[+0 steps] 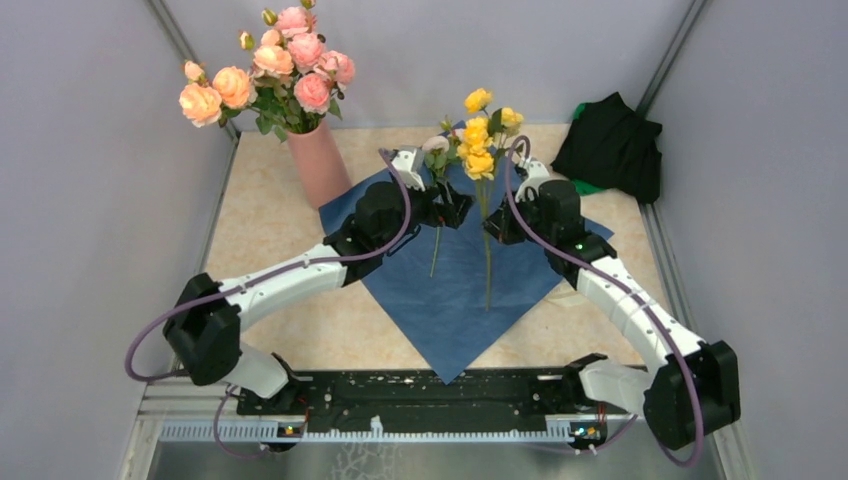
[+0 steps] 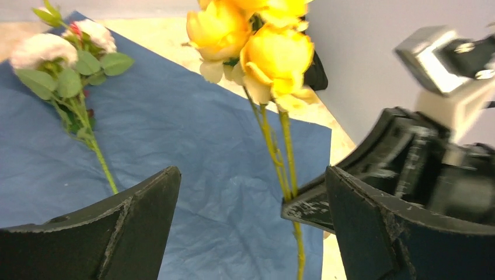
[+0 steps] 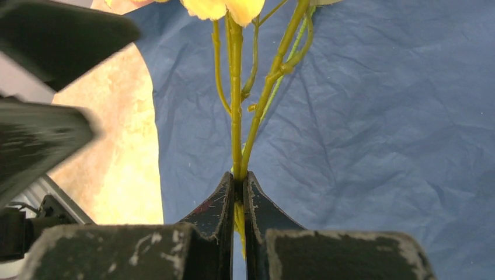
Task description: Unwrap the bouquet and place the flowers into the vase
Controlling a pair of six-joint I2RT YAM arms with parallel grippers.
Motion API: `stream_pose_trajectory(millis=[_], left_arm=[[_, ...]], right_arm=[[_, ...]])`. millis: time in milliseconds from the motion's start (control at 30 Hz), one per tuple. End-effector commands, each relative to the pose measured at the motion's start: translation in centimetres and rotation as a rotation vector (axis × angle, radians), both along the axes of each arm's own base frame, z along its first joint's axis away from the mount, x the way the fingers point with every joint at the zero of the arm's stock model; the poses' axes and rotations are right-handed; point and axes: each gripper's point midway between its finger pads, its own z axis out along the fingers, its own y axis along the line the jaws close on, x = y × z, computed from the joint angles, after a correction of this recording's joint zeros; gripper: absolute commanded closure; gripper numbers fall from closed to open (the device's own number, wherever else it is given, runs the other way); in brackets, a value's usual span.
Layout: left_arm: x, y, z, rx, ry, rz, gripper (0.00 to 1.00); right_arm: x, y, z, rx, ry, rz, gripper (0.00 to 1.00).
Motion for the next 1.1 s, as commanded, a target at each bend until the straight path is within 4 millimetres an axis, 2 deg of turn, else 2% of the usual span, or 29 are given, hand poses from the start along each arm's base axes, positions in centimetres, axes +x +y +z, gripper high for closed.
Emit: stream_pose_trajectory(millis=[0, 167, 367, 667, 833, 1067], left_arm=[[-0.2, -2.9, -0.1, -0.035, 0.054, -0.151, 0.01], [0.1, -5.1, 0.9, -0.078, 0.103, -0.314, 0.02], [0.9, -6.2, 2.3, -0.117, 0.141, -0.416, 0.04], [1.0, -7.3, -0.6, -0.092, 0.283, -0.516, 0.13], [0.7, -7.7, -1.3, -0.105, 0.316, -0.552, 0.16], [0.2, -7.5, -1.8, -0.136, 0.336, -0.549, 0.37]], right_arm=[[-1.2, 0.1, 4.4, 0.027, -0.115, 0.051, 1.00], [-2.8, 0.5, 5.0, 0.051, -0.112, 0.101, 1.00], [-3.6, 0.1, 4.6, 0.032, -0.101, 0.103, 1.00], [-3.6, -0.3, 4.7, 0.020, -0.104, 0.086, 1.00], [-3.6, -0.4, 4.9, 0.022, -0.110, 0.080, 1.00], [-3.3, -0.6, 4.7, 0.013, -0.107, 0.065, 1.00]])
